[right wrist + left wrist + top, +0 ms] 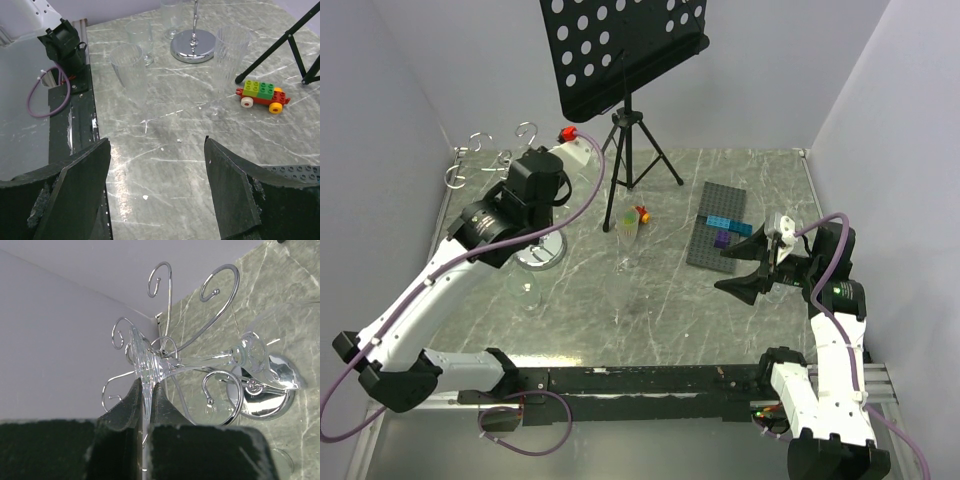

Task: Place the wine glass upside down on the wine glass rack
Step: Turn the wine glass upside down at the wine rack, then pick up the wine glass at the center of the board.

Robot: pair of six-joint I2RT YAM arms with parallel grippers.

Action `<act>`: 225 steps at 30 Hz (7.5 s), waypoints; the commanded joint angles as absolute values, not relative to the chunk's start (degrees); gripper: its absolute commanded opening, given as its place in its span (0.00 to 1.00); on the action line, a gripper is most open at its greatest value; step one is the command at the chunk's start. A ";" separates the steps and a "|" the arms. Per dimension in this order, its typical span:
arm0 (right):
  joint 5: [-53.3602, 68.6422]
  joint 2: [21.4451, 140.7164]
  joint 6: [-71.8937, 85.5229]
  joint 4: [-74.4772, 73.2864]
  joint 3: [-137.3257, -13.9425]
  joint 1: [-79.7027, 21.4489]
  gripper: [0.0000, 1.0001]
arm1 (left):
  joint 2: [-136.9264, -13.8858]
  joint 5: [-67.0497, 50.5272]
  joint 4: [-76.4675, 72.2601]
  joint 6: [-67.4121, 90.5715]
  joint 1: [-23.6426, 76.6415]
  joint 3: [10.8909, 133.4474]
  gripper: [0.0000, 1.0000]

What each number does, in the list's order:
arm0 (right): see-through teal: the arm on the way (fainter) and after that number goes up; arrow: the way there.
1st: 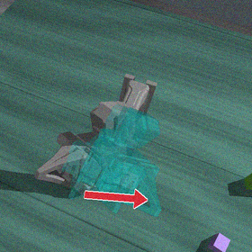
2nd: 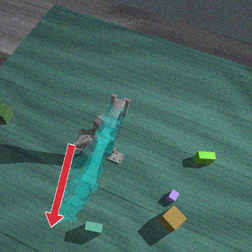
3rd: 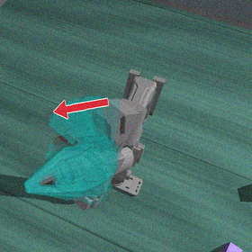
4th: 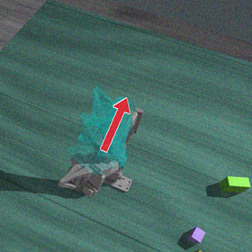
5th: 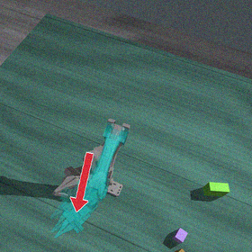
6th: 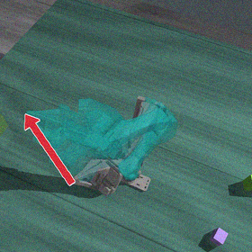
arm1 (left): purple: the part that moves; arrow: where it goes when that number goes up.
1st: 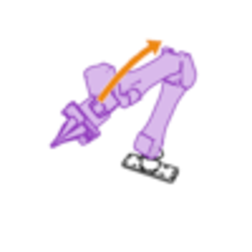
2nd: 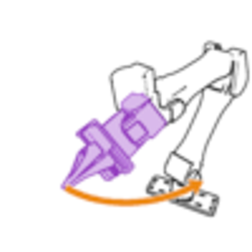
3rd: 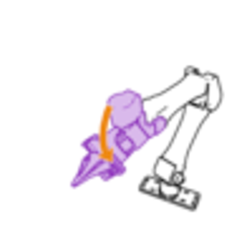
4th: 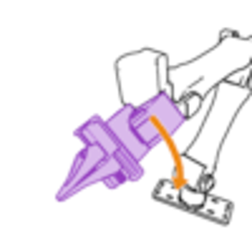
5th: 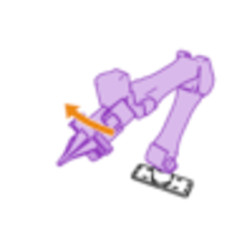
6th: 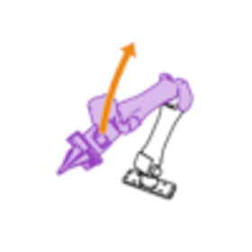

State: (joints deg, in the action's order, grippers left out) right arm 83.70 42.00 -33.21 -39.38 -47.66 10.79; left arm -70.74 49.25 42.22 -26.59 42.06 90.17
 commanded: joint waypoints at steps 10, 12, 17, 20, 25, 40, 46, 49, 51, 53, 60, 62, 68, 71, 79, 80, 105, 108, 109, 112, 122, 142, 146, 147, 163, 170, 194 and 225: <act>90.88 41.22 -37.44 -41.40 -49.66 11.07 0.82 | -68.64 52.29 43.50 -26.46 41.57 90.08 0.01; 90.88 41.13 -37.44 -41.40 -49.66 11.07 0.82 | -68.73 51.68 45.60 -26.11 41.66 90.96 0.01; 90.97 41.04 -37.18 -41.13 -49.57 11.07 0.82 | -68.03 50.10 49.48 -25.49 41.66 92.46 0.01; 90.97 41.04 -36.91 -40.78 -49.48 11.07 0.82 | -67.06 48.87 50.79 -25.66 41.66 92.46 0.01; 90.97 41.13 -36.39 -40.34 -49.31 11.07 0.82 | -66.10 44.49 53.17 -26.19 41.75 93.25 0.01; 90.97 41.13 -35.86 -39.73 -49.13 11.08 0.82 | -66.00 36.83 53.18 -27.25 42.98 94.83 0.01; 90.79 40.78 -36.04 -40.08 -49.22 10.99 0.82 | -68.99 37.70 49.49 -28.82 42.98 95.28 0.01; 90.88 40.69 -36.39 -40.43 -49.31 11.07 0.82 | -70.22 38.49 48.26 -29.88 43.07 95.10 0.01; 90.88 40.69 -36.65 -40.78 -49.39 10.99 0.82 | -70.75 39.54 47.12 -30.58 42.98 94.92 0.01; 90.97 40.69 -36.91 -40.96 -49.48 11.07 0.82 | -71.28 40.51 46.50 -31.37 42.98 94.92 0.01; 91.14 40.43 -37.35 -41.57 -49.66 11.07 0.82 | -72.25 44.82 46.05 -32.96 42.98 94.22 0.02; 91.23 40.43 -37.44 -41.66 -49.66 11.07 0.82 | -71.81 44.91 46.06 -32.96 42.98 94.04 0.03; 91.32 40.34 -37.35 -41.57 -49.57 11.07 0.82 | -71.89 44.74 46.58 -32.78 43.07 93.25 0.10; 91.23 40.34 -37.27 -41.57 -49.57 11.07 0.82 | -72.42 45.44 46.67 -32.78 42.98 93.08 0.12; 91.49 40.34 -37.35 -41.75 -49.66 11.07 0.82 | -72.51 46.84 48.25 -31.12 42.98 94.39 0.26; 91.49 40.25 -37.35 -41.75 -49.66 11.07 0.82 | -72.34 46.58 48.43 -30.68 43.07 94.48 0.28; 91.23 40.08 -36.91 -41.13 -49.31 10.99 0.82 | -64.34 30.86 46.68 -18.38 42.98 97.21 0.81; 91.32 40.08 -36.91 -41.13 -49.31 11.07 0.82 | -62.32 29.62 45.18 -15.83 42.98 96.24 0.89; 91.32 39.99 -36.91 -41.13 -49.31 11.07 0.82 | -61.62 29.45 44.65 -14.95 42.98 95.89 0.92; 91.32 39.82 -37.00 -41.22 -49.31 11.07 0.82 | -59.16 28.30 43.16 -11.35 42.98 94.66 0.99; 91.06 39.55 -37.18 -41.48 -49.31 10.99 0.82 | -52.48 25.05 41.92 8.07 42.98 92.47 0.96; 90.97 39.20 -36.30 -40.34 -48.78 11.07 0.82 | -60.37 1.86 44.56 11.08 14.09 96.15 0.99; 91.05 39.38 -36.39 -40.43 -48.78 11.07 0.82 | -61.87 -2.54 41.85 10.11 7.66 94.67 1.00; 91.05 39.46 -36.47 -40.52 -48.87 10.99 0.82 | -62.05 -3.24 40.97 10.11 6.69 94.31 1.00; 91.05 39.73 -36.39 -40.43 -48.78 10.99 0.83 | -70.39 -6.94 38.59 4.40 2.20 93.60 0.76; 90.79 39.73 -36.39 -40.52 -48.78 11.07 0.83 | -73.21 -9.58 38.85 2.99 1.41 94.92 0.62; 90.97 39.81 -36.47 -40.61 -48.87 10.99 0.83 | -74.35 -10.81 37.09 1.58 1.05 92.46 0.47; 89.04 42.89 -42.35 -45.95 -50.71 11.69 0.83 | -66.45 -11.77 32.61 9.40 0.79 90.00 0.95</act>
State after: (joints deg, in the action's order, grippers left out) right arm 83.74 40.97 -36.62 -43.46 -47.72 10.85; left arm -70.41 -10.46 37.12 5.41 1.15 90.15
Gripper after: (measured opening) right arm 0.827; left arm 0.894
